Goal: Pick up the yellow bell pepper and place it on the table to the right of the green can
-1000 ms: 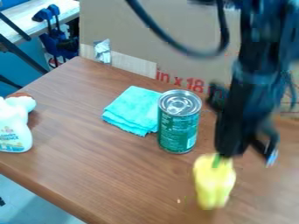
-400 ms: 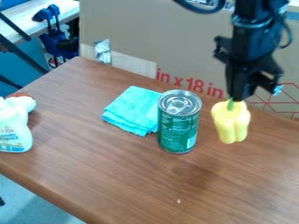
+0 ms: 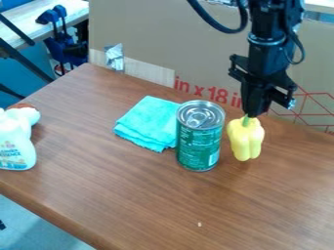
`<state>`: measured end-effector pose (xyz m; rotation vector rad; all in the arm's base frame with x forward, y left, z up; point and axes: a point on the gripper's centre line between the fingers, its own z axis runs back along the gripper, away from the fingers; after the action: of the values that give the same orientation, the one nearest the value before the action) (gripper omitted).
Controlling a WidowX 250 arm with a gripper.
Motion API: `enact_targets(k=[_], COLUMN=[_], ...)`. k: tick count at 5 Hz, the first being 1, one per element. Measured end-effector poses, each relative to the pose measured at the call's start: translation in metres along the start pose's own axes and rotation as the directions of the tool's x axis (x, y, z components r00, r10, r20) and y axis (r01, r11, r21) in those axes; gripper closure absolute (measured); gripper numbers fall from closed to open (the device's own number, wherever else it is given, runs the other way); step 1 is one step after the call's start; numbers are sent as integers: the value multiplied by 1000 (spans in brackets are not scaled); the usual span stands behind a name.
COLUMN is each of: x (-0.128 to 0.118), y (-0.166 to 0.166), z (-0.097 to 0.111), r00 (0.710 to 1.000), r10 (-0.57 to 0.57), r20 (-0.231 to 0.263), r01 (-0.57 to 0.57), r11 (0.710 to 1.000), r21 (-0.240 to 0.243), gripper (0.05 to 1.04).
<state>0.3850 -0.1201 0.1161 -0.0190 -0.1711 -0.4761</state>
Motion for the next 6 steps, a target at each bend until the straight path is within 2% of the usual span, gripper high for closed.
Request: enact_targets(k=[2, 4, 5, 6], x=[17, 19, 17, 15], y=[-19, -27, -29, -34], z=[-10, -16, -18, -4], r00=[999, 998, 997, 998], r10=[-43, -59, -63, -51], r20=[-6, -25, -32, -32], r01=[43, 59, 63, 52], r11=[999, 998, 998, 998], r21=[-9, -17, -16, 46], gripper=[1004, 978, 781, 507])
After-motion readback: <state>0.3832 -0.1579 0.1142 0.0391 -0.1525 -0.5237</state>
